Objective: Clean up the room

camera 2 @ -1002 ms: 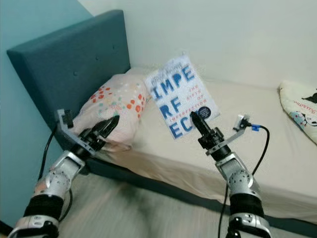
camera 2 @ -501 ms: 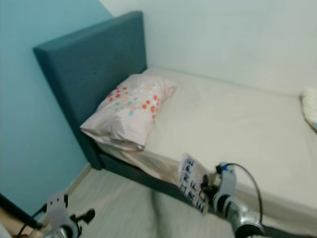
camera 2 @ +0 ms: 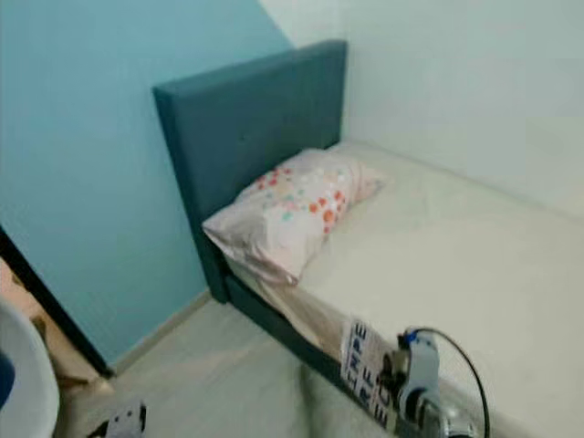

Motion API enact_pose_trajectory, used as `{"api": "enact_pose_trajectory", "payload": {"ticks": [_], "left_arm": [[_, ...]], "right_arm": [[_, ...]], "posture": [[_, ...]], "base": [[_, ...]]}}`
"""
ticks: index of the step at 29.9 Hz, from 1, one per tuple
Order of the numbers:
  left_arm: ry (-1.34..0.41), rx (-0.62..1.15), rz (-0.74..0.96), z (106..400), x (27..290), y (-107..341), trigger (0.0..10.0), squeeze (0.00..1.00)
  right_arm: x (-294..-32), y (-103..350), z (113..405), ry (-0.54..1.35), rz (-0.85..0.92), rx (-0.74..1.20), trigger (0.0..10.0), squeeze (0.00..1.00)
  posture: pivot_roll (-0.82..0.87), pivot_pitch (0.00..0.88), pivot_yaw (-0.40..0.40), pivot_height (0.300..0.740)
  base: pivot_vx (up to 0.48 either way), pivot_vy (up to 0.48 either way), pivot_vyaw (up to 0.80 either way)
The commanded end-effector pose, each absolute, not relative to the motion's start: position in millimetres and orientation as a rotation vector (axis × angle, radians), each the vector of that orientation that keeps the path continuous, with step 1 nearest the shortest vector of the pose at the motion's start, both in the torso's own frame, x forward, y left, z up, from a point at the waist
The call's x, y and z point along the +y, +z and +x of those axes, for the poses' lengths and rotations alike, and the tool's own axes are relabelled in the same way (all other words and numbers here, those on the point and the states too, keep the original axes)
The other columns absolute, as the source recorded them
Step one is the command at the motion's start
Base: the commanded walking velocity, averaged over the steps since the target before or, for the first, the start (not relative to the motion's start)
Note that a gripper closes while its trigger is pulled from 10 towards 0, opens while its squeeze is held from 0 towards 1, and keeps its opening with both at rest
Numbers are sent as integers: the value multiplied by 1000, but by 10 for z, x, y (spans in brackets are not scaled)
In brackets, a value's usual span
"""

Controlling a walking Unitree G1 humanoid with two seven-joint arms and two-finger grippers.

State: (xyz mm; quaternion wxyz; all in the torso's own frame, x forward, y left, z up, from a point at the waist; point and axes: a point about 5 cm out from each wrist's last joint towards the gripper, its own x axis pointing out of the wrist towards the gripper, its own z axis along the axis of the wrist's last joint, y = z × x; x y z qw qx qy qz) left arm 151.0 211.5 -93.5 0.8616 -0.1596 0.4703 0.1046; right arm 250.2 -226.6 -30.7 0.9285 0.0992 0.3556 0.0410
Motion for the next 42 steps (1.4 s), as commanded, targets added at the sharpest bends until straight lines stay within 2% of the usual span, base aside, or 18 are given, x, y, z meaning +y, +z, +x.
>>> {"api": "enact_pose_trajectory", "payload": {"ticks": [1, 16, 17, 31, 42], "left_arm": [[214, 979, -321, 1545, 2113, -922, 10000, 0], [221, 971, -310, 1589, 2130, -904, 10000, 0], [234, 967, -319, 1597, 2123, -903, 10000, 0], [272, 945, -340, 1620, 2132, -892, 10000, 0], [257, 939, -330, 1627, 2126, -888, 10000, 0]], "right_arm": [[-2332, -274, 2518, 74, 181, 704, 10000, 0], [-2266, -103, 2721, 147, 110, 597, 10000, 0], [-2232, -67, 2764, 183, 69, 582, 10000, 0], [-2143, 76, 2927, 241, 36, 518, 10000, 0], [-2166, 88, 2941, 200, 68, 505, 10000, 0]], "posture": [[-86, 0, -48, 740], [-90, 0, -40, 740], [-92, 0, -39, 740], [-85, 0, -45, 740], [-92, 0, -41, 740]], "base": [[0, -480, 0], [0, -452, 718], [0, 0, 769], [0, 0, 768], [93, 0, 0]]}}
